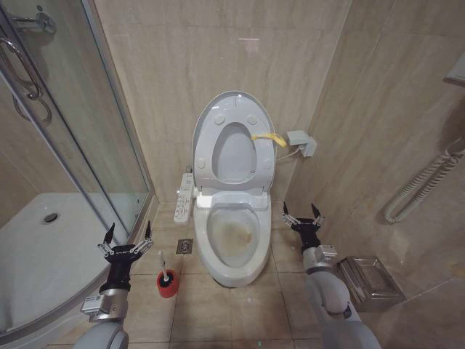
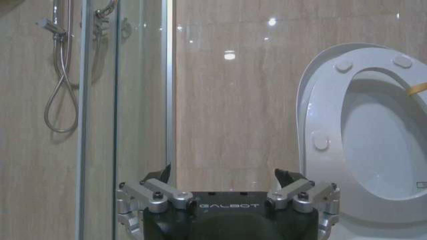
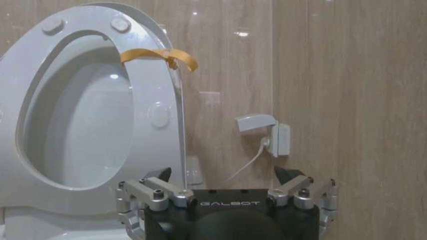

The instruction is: Open the toilet lid, clean the toilet bowl with a toilet brush, close the toilet lid, and flush.

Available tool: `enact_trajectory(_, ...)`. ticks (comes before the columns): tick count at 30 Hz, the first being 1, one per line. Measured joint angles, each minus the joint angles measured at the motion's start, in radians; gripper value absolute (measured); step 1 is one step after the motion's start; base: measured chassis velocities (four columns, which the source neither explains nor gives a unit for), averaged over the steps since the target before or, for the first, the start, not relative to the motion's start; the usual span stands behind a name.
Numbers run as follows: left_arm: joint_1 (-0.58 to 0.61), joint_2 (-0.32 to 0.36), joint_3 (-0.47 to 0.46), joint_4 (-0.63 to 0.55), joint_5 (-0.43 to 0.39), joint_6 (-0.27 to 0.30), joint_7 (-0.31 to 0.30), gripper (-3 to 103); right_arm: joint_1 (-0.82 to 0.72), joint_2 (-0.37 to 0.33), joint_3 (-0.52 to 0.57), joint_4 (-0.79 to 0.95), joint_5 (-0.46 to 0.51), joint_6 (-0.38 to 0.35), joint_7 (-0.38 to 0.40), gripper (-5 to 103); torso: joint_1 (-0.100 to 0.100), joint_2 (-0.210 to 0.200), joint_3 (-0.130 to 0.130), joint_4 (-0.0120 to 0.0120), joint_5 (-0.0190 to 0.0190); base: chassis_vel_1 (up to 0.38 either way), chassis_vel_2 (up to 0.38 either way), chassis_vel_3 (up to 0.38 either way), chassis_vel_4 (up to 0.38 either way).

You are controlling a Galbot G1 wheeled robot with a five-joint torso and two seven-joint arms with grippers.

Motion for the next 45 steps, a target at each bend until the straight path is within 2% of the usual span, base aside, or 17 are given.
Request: enact_trajectory(45, 0.000, 0.000, 0.000, 0.000, 0.000, 0.000, 0.000, 100, 0.000, 0.000, 0.000, 0.000, 0.000, 0.000, 0.000, 100, 0.000, 0.000, 0.000, 0.0000, 0.0000, 0.000, 0.000, 0.000, 0.000)
